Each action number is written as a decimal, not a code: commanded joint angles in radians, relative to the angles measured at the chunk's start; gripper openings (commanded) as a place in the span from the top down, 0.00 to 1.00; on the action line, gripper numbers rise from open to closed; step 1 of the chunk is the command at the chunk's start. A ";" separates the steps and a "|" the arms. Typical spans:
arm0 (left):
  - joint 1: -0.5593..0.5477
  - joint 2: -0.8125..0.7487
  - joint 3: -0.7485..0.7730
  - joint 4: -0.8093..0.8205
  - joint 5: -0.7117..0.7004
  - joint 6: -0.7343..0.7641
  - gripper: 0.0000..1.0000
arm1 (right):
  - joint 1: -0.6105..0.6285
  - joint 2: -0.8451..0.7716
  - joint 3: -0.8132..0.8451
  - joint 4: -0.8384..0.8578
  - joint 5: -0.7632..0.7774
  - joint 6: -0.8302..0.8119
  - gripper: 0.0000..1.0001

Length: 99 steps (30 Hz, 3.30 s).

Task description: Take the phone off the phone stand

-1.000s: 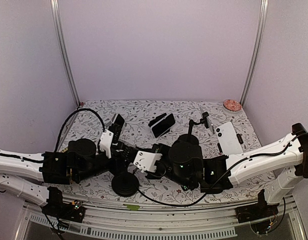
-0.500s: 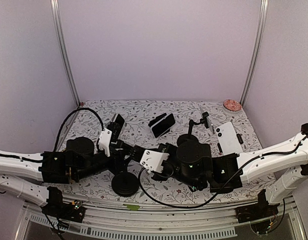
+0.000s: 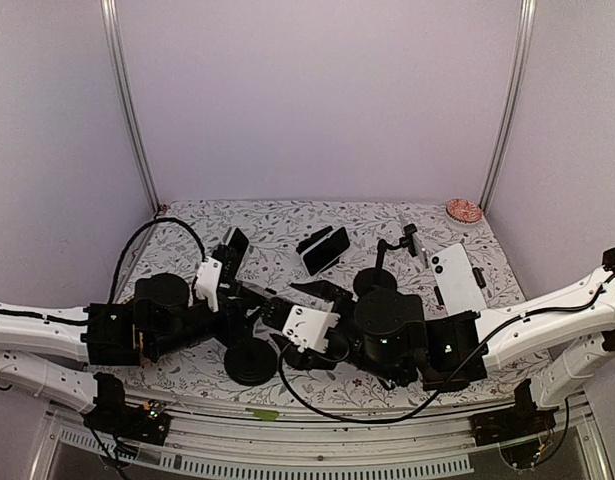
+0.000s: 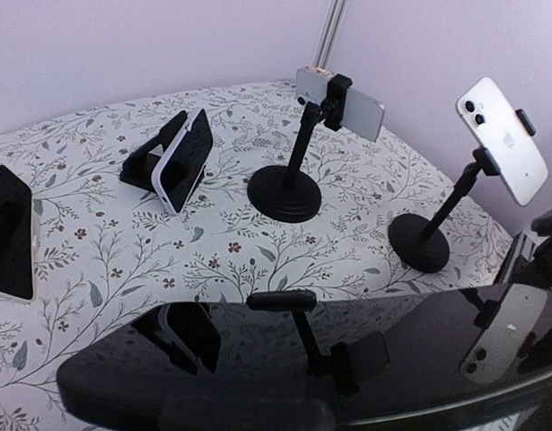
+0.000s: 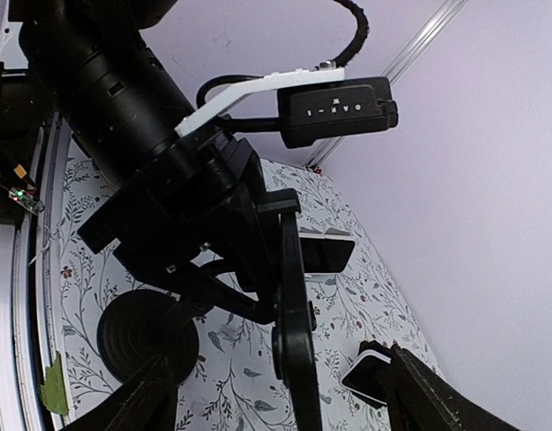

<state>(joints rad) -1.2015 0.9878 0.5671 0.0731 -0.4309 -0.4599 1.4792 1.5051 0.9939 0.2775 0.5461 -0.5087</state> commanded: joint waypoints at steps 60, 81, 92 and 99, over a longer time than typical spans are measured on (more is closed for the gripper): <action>0.028 -0.081 -0.023 0.105 -0.065 -0.043 0.89 | 0.009 0.023 -0.042 0.175 -0.088 0.035 1.00; 0.053 -0.096 -0.041 0.122 -0.041 -0.040 0.90 | 0.023 -0.091 -0.119 0.129 -0.106 0.109 1.00; 0.053 -0.098 -0.046 0.129 -0.042 -0.034 0.90 | 0.024 -0.100 -0.110 0.121 -0.111 0.107 1.00; 0.054 -0.096 -0.046 0.125 -0.063 -0.032 0.90 | 0.027 -0.171 -0.108 0.046 -0.121 0.133 1.00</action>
<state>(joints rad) -1.1904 0.9199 0.5114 0.0978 -0.3798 -0.4847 1.4792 1.4166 0.8757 0.3885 0.4583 -0.4240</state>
